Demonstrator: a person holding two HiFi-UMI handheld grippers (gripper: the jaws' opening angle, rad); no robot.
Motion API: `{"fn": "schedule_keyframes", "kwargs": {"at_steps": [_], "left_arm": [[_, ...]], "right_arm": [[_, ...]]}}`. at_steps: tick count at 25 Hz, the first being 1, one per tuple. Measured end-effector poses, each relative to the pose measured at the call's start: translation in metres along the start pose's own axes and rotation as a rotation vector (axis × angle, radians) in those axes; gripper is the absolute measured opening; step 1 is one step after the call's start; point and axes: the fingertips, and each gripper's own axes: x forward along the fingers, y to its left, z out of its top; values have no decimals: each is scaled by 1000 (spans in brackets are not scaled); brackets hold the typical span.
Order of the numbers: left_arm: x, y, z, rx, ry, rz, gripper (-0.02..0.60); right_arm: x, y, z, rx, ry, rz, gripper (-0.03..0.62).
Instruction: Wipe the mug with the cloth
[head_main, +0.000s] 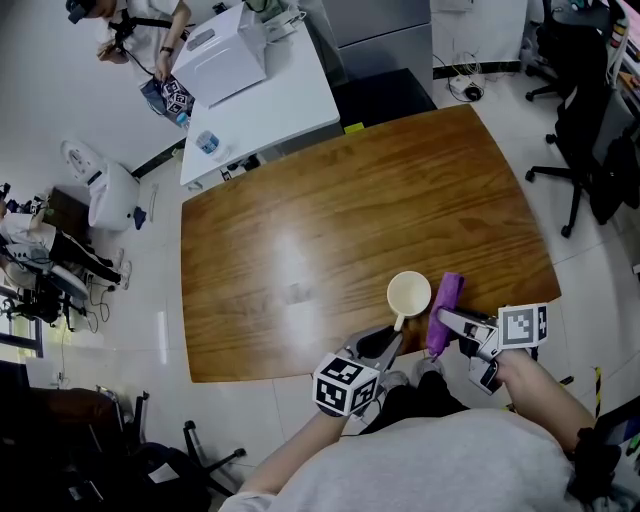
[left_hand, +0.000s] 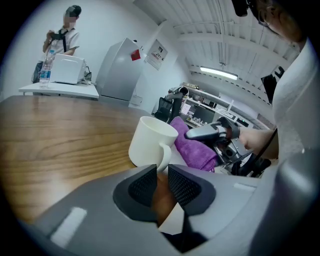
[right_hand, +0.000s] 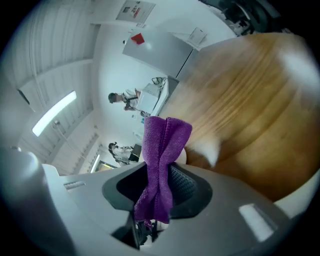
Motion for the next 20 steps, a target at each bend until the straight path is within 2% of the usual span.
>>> {"fn": "schedule_keyframes", "kwargs": {"at_steps": [3,6,9,10,14,20], "left_arm": [[3,-6,-1,5,10,-19,58],[5,-9,0,10,16,-32,57],[6,-11,1,15,17,-36,55],[7,-12,1,17,18,-38,55],[9,-12,1,27,23,-50,52],[8,-12,2,29,27,-62,52]], "right_arm": [[-4,12,-5,3,-6,34,127],[0,11,-15,118,-13,36,127],[11,14,-15,114,-25,108,127],[14,11,-17,122,-23,108,127],[23,-15,-24,119,19,24,127],[29,-31,-31,69,72,-69,127]]}}
